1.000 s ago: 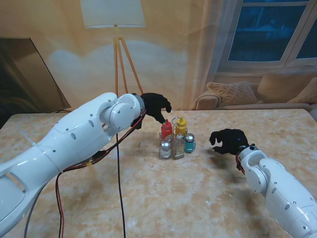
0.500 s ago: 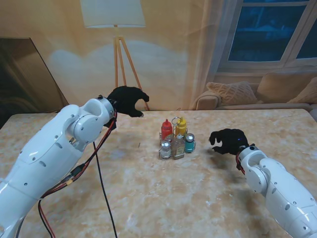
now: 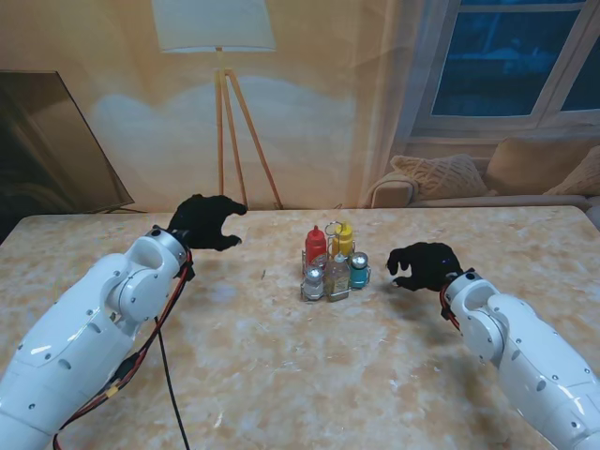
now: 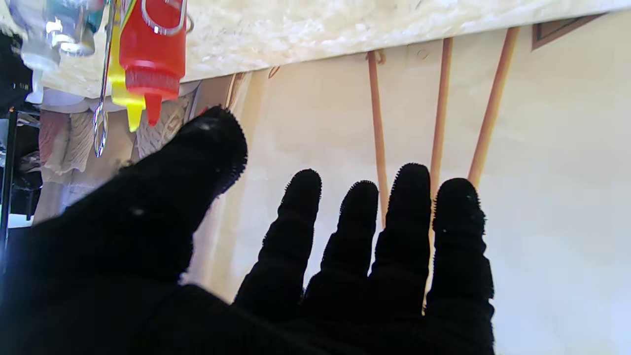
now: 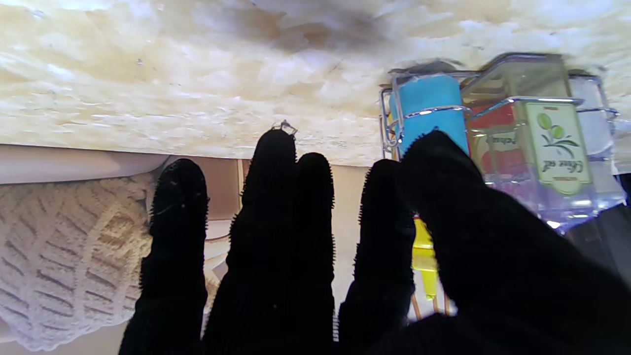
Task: Place the seasoning bottles into the rack
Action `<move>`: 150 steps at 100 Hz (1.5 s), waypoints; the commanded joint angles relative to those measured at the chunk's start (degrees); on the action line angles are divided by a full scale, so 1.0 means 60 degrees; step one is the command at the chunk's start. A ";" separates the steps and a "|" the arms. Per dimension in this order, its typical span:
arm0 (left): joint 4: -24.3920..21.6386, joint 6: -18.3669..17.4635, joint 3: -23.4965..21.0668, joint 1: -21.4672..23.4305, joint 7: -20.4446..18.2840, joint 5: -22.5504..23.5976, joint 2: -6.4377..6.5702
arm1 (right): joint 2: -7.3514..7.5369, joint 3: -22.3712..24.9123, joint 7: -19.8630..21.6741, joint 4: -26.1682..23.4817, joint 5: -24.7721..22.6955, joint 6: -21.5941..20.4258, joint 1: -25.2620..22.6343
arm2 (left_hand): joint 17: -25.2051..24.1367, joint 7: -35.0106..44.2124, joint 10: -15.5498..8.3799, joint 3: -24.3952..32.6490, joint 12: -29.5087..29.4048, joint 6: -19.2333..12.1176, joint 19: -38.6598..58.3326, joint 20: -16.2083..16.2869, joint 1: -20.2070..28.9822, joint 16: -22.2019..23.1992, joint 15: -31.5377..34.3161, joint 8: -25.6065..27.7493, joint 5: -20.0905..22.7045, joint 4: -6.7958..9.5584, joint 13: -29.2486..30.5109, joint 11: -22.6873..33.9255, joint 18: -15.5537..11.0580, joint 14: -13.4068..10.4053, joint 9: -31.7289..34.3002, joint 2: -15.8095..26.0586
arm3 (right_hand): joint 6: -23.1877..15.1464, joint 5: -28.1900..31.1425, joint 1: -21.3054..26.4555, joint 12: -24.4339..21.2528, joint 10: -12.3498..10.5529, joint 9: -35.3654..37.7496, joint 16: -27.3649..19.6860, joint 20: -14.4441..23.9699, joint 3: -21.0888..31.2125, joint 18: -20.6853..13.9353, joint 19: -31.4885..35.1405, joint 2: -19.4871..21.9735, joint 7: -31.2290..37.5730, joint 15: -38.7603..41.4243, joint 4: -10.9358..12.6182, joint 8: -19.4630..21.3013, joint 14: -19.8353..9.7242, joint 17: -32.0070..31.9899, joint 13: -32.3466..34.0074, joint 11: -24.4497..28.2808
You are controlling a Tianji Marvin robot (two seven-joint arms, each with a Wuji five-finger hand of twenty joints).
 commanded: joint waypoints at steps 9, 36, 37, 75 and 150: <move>0.0304 0.0220 -0.0077 0.0659 0.0280 -0.0227 -0.0039 | -0.0155 -0.0101 0.0229 -0.0159 0.0449 -0.0121 -0.0002 | -0.0057 -0.0005 -0.0020 -0.0867 0.0106 0.0352 0.0091 -0.0126 0.0671 -0.0085 -0.0051 -0.0013 0.0241 0.0362 0.0178 0.0064 0.0162 0.0179 0.0304 0.1144 | 0.0206 0.0236 0.0862 -0.0459 0.0188 0.0125 -0.0091 -0.0053 -0.1801 0.0204 0.0072 0.2024 0.0059 -0.0409 0.0382 -0.0135 0.0134 -0.0331 -0.0069 -0.0282; 0.0537 0.0465 0.0044 0.1182 0.0694 -0.1171 -0.0217 | -0.0306 -0.0003 0.0354 -0.0409 0.1235 -0.0265 -0.0209 | -0.0204 -0.0467 0.0042 -0.2937 -0.0497 0.0848 -0.0003 -0.0659 0.2252 -0.0917 -0.0617 -0.0468 0.0190 0.0623 0.0010 -0.0260 0.0114 0.0271 0.0357 0.3566 | 0.1234 0.0469 0.1810 -0.1484 0.0609 0.0482 -0.1086 -0.0614 -0.4095 -0.0185 -0.0319 0.3897 -0.0525 -0.1612 0.0867 -0.1245 0.0525 -0.0520 -0.0003 -0.1291; 0.0546 0.0476 0.0053 0.1196 0.0714 -0.1199 -0.0224 | -0.0312 0.0003 0.0356 -0.0419 0.1267 -0.0272 -0.0218 | -0.0217 -0.0465 0.0044 -0.3120 -0.0545 0.0844 -0.0003 -0.0700 0.2337 -0.0989 -0.0642 -0.0490 0.0196 0.0636 0.0006 -0.0271 0.0109 0.0284 0.0364 0.3659 | 0.1272 0.0483 0.1818 -0.1510 0.0624 0.0494 -0.1116 -0.0644 -0.4119 -0.0211 -0.0343 0.3932 -0.0550 -0.1646 0.0872 -0.1262 0.0542 -0.0526 -0.0004 -0.1319; 0.0928 0.0681 0.0261 0.1563 0.1580 -0.1796 -0.0453 | -0.0420 0.0282 0.0472 -0.0783 0.1902 -0.0378 -0.0537 | -0.0588 -0.0337 -0.0216 -0.7203 -0.0966 0.0672 -0.0101 -0.1417 0.4421 -0.1710 -0.0924 -0.0631 0.0245 0.0918 -0.0267 -0.0147 -0.0197 -0.0046 0.0287 0.5690 | 0.1898 0.0630 0.2275 -0.2333 0.0981 0.0675 -0.2254 -0.2144 -0.4978 -0.0990 -0.0789 0.4470 -0.1269 -0.2405 0.1075 -0.1593 0.0753 -0.0640 -0.0077 -0.2087; 0.1463 0.0614 0.0290 0.1496 0.2244 -0.2232 -0.0640 | -0.0347 0.0618 0.0486 -0.1465 0.1405 -0.0245 -0.1010 | -0.0610 -0.0264 -0.0203 -0.8417 -0.0820 0.0700 -0.0004 -0.1358 0.4305 -0.1584 -0.0801 -0.0531 0.0247 0.0986 -0.0254 -0.0073 -0.0224 0.0024 0.0297 0.5727 | 0.1900 0.0650 0.1842 -0.2194 0.0934 0.0660 -0.2205 -0.2496 -0.4965 -0.0886 -0.0591 0.4209 -0.1238 -0.2097 0.1160 -0.1511 0.0790 -0.0693 -0.0013 -0.1849</move>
